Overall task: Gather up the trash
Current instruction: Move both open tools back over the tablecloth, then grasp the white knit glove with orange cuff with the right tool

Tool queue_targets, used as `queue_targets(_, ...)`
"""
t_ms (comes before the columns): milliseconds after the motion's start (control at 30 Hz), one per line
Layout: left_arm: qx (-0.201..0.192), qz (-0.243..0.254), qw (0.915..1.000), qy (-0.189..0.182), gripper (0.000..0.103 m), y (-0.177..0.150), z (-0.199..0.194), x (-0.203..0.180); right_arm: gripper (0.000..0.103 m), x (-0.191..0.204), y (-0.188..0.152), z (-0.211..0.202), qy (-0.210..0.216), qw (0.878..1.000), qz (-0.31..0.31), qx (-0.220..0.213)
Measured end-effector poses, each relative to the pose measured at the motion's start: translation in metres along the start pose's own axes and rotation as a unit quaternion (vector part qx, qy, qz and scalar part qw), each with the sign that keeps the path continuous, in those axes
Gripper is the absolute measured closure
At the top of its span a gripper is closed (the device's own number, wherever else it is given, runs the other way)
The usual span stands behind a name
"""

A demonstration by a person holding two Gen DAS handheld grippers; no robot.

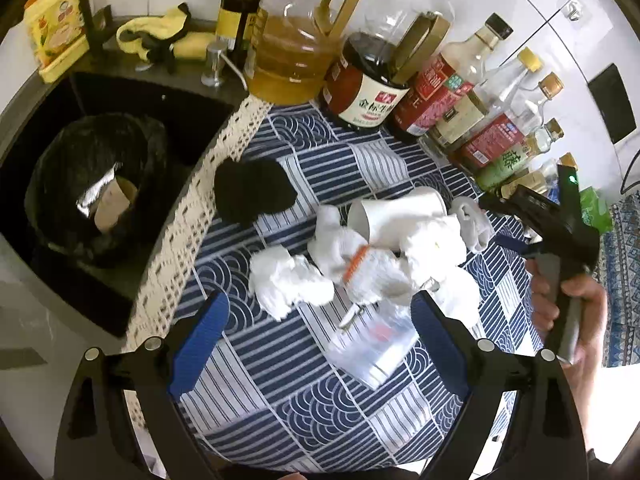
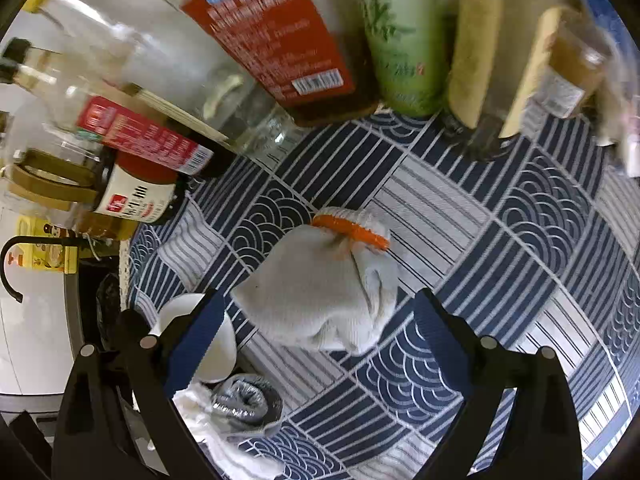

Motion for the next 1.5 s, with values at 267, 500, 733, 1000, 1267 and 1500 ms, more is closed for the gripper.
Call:
queue_targets(267, -0.004, -0.031, 0.9992, 0.024, 0.013, -0.01, -0.002, 0.002, 0.038, -0.001, 0.001, 0.021, 0.021, 0.999, 0.003, 0.031)
queue_targets(500, -0.008, -0.043, 0.9984, 0.037, 0.013, -0.015, -0.005, -0.003, 0.067, 0.001, 0.001, 0.024, 0.035, 0.999, -0.009, 0.033)
queue_targets(733, -0.012, -0.048, 0.997, 0.059, 0.013, -0.016, -0.005, 0.0, 0.073, -0.009, -0.005, -0.013, 0.081, 0.997, -0.01, 0.004)
queue_targets(1000, -0.024, -0.048, 0.9945, 0.09, 0.013, 0.006, 0.011, 0.011, 0.073, -0.02, -0.039, -0.078, 0.153, 0.987, -0.038, -0.023)
queue_targets(1267, -0.019, -0.091, 0.9915, 0.092, 0.013, 0.042, 0.042, 0.044, 0.073, -0.021, -0.097, -0.115, 0.194, 0.979, -0.05, -0.031)
queue_targets(1500, 0.0, -0.101, 0.9911, 0.087, 0.013, 0.06, 0.071, 0.056, 0.073, 0.002, -0.124, -0.123, 0.211, 0.976, -0.054, -0.027)
Point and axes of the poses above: each gripper's, at about its wrist camera, not at the fingertips, and z roughly the way its jaws point, x to its left, y to its top, the point moved 5 cm from there along z, roughly the way its jaws point, and after that the axes turned 2 degrees about z, right-handed, at the moved point
